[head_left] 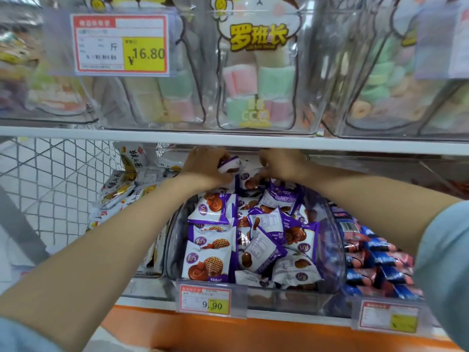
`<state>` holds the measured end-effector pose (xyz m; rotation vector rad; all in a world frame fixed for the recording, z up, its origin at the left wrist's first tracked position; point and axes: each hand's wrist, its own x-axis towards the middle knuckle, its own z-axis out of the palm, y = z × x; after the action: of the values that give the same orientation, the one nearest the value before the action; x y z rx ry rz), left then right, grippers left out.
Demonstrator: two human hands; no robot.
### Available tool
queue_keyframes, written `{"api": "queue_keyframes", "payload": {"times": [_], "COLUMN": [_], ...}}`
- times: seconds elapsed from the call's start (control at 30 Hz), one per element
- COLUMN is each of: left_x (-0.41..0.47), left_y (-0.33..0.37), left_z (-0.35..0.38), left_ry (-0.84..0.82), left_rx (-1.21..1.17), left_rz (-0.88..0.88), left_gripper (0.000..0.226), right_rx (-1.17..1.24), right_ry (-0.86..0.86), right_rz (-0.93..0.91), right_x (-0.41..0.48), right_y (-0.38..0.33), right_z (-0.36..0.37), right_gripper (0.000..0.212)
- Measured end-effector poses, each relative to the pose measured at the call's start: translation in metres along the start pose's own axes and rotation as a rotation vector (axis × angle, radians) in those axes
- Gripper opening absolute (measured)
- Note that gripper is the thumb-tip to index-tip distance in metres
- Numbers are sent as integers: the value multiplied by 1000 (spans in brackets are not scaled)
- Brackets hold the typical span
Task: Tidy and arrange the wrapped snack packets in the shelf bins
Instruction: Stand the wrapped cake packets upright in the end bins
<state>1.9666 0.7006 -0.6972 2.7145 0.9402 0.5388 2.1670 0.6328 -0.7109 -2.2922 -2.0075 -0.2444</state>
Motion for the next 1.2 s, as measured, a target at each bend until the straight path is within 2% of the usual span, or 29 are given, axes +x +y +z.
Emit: {"api": "queue_keyframes", "payload": {"times": [0.07, 0.17, 0.23, 0.3, 0.4, 0.47, 0.53, 0.6, 0.67, 0.73, 0.8, 0.9, 0.97, 1.03, 1.13, 1.2], "left_x": [-9, -19, -24, -27, -29, -31, -33, -39, -44, -50, -55, -61, -63, -66, -67, -69], "left_y": [9, 24, 33, 41, 46, 46, 43, 40, 35, 33, 31, 27, 26, 28, 28, 28], "left_z": [-5, -11, -14, -16, -17, -16, -14, -12, -9, -9, -9, -10, -13, -17, -21, -22], "left_ry": [-65, -82, -64, -54, -38, -33, -10, 18, 38, 70, 110, 120, 78, 37, 8, -9], "left_rx": [-142, -238, -322, -460, -734, -889, -987, -1053, -1086, -1100, -1109, -1171, -1283, -1423, -1606, -1576], "left_rz": [-37, -32, -50, -128, -258, -329, -397, -429, -435, -428, -405, -335, -310, -346, -428, -420], "left_gripper": [30, 23, 32, 43, 31, 26, 31, 33, 28, 21, 25, 33, 31, 26, 47, 39], "right_rx": [135, 593, 833, 911, 761, 502, 216, 54, 83, 239, 269, 185, 273, 421, 545, 526], "right_ry": [4, -39, -104, -117, -132, -239, -338, -311, -254, -198, -156, -355, -422, -357, -227, -299], "right_rz": [12, 62, 86, 51, -1, -20, 5, 10, 22, 37, -8, -82, -63, -3, 36, 30], "right_x": [-1, -9, -20, -36, -58, -68, -74, -76, -76, -78, -81, -87, -90, -90, -84, -78], "right_y": [4, 9, 8, 8, 12, 13, 7, 1, 0, -1, -2, -4, -3, -2, -3, -8], "right_z": [-3, -14, -26, -36, -47, -48, -43, -36, -35, -42, -47, -39, -39, -43, -43, -39], "right_gripper": [31, 11, 18, 19, 18, 21, 24, 26, 28, 32, 35, 25, 10, 12, 12, 23]}}
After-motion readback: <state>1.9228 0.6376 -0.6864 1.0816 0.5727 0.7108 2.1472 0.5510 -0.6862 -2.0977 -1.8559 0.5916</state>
